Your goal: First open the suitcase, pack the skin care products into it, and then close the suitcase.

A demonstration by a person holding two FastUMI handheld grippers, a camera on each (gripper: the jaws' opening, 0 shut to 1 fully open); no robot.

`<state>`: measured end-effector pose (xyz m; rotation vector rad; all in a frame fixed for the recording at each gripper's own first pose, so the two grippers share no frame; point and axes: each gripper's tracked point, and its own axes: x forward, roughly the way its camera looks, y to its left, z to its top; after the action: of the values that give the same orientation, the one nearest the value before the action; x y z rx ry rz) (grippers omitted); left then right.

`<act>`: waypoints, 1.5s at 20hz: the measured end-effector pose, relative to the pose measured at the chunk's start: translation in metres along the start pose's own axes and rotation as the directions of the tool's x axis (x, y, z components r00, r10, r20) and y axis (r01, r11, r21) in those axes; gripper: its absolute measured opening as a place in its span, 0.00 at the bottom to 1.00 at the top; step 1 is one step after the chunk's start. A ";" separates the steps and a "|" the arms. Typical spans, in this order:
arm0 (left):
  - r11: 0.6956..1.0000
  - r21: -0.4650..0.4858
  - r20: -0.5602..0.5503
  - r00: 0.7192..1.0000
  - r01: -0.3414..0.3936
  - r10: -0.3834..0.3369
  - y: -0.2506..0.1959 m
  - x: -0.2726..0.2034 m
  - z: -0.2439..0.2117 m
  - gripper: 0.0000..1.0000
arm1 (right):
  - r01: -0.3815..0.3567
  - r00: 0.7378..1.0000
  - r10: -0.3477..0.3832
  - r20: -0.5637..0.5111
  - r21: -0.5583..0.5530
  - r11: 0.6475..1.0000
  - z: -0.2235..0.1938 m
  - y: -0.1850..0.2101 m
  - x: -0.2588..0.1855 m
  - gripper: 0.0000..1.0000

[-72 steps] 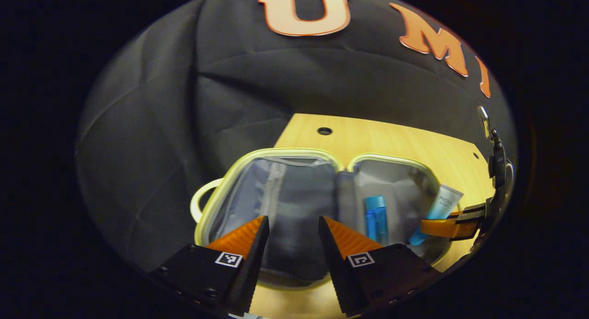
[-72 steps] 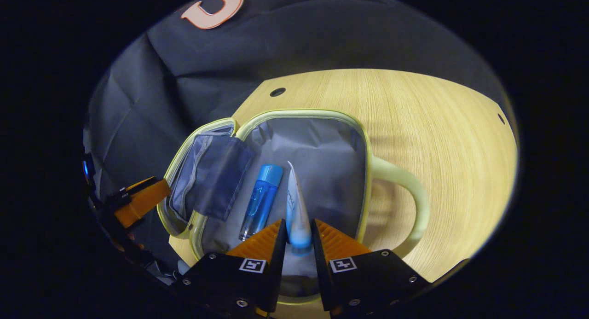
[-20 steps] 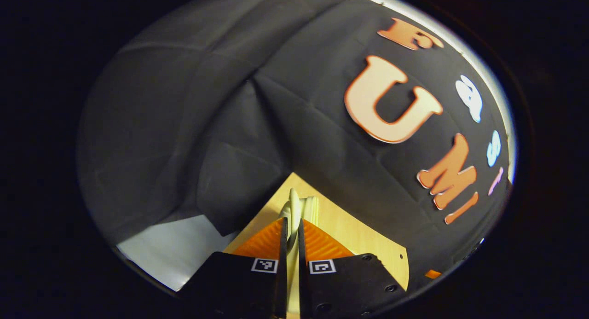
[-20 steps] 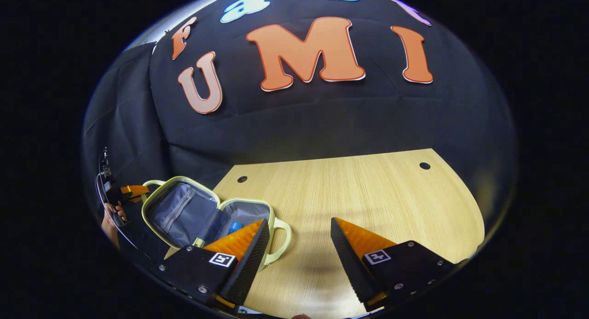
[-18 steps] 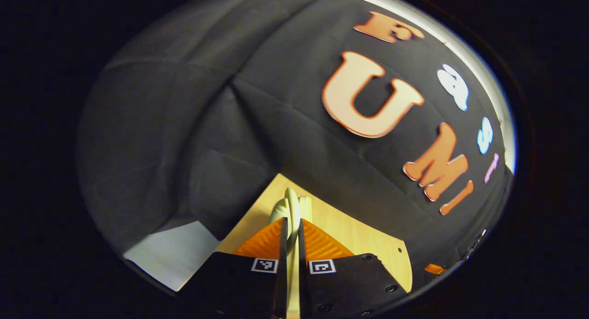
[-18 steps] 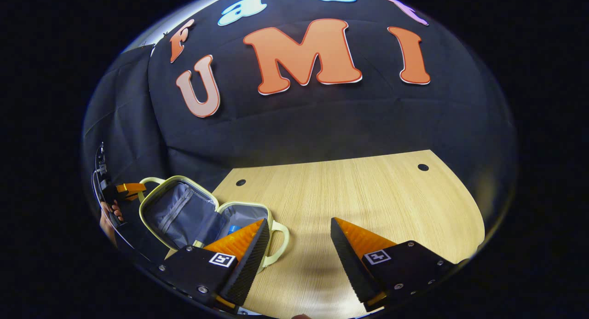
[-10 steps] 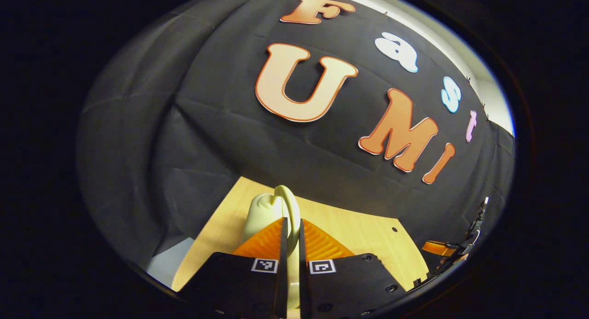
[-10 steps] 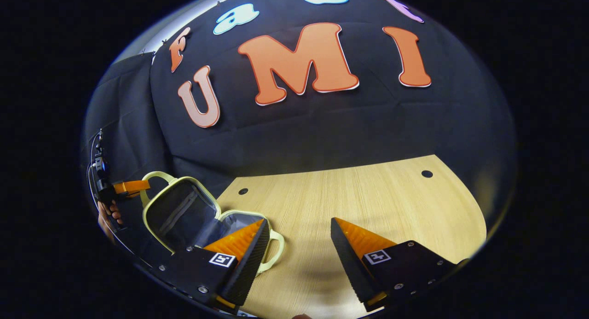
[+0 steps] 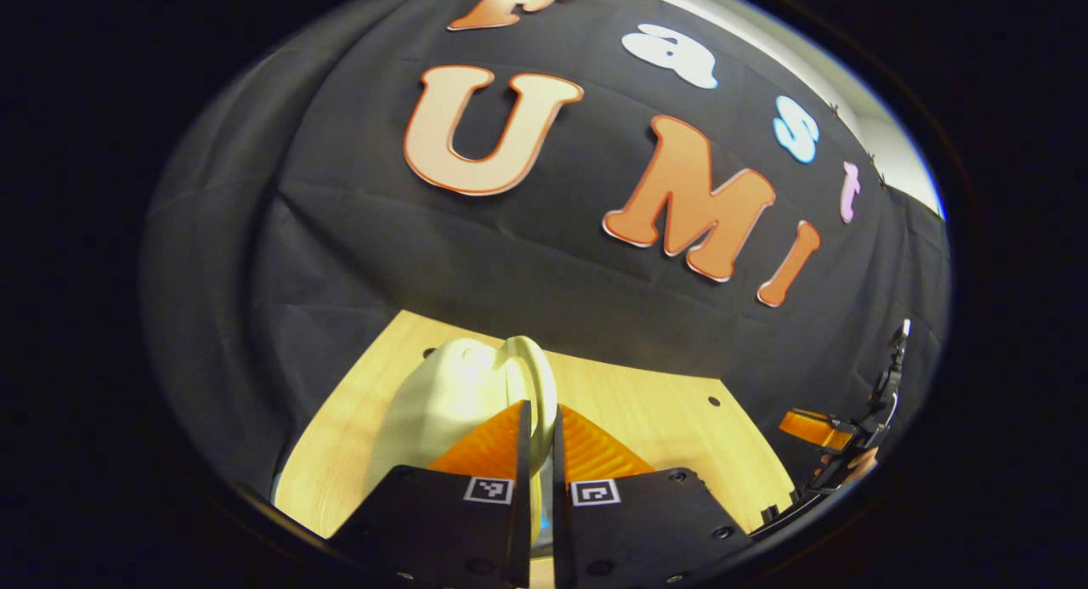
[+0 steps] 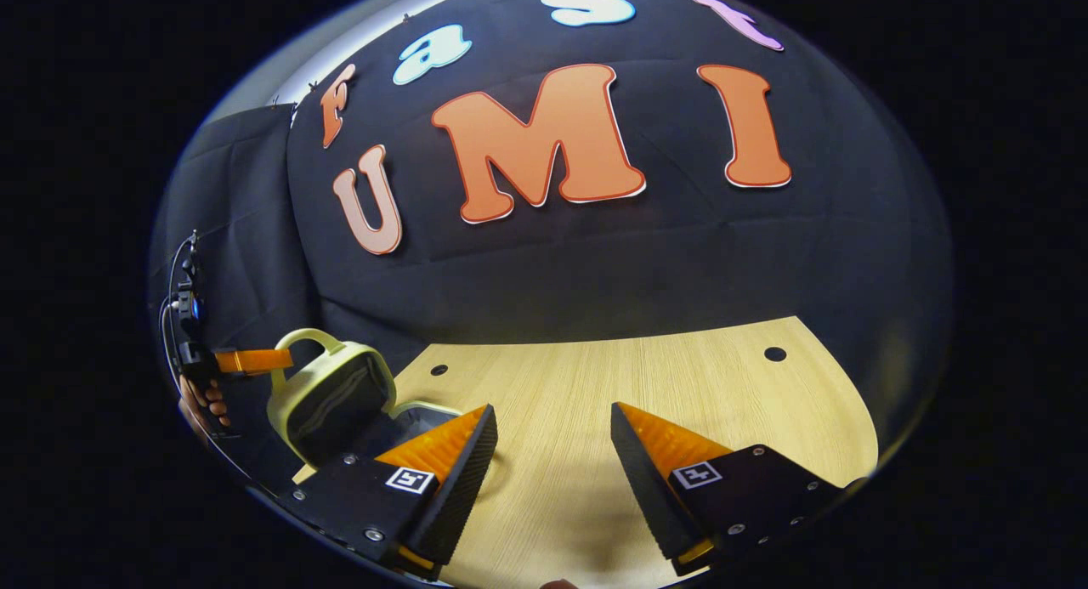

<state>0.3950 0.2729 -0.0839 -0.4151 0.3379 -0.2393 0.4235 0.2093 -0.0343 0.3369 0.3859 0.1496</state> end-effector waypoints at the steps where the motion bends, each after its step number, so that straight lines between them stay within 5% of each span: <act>1: 1.000 0.011 -0.013 1.000 0.011 -0.011 -0.012 0.005 -0.008 0.11 | -0.001 1.000 0.001 0.002 0.000 1.000 0.001 -0.006 0.000 0.87; 10: 0.997 0.025 -0.166 0.984 0.068 -0.063 -0.081 0.050 -0.090 0.11 | -0.014 1.000 0.014 -0.009 0.008 1.000 0.001 -0.047 -0.010 0.87; 26: 0.956 0.290 -0.324 0.936 -0.039 0.137 -0.101 0.088 -0.170 0.11 | -0.047 0.999 0.047 -0.023 -0.006 0.999 -0.007 -0.075 -0.025 0.87; 27: 0.960 0.278 -0.342 0.930 -0.036 0.134 -0.104 0.089 -0.177 0.14 | -0.044 0.999 0.044 -0.023 -0.009 0.999 -0.007 -0.078 -0.025 0.87; 28: 0.966 0.258 -0.351 0.929 -0.023 0.116 -0.110 0.089 -0.181 0.28 | -0.045 0.999 0.045 -0.021 -0.014 0.999 -0.007 -0.079 -0.027 0.87; 30: 0.970 0.244 -0.343 0.936 0.008 0.078 -0.132 0.084 -0.186 0.29 | -0.028 1.000 0.028 0.000 -0.028 0.999 -0.003 -0.084 -0.031 0.87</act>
<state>0.3833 0.0651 -0.2097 -0.1210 0.6591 -0.3164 0.4008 0.1254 -0.0559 0.3152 0.3787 0.1822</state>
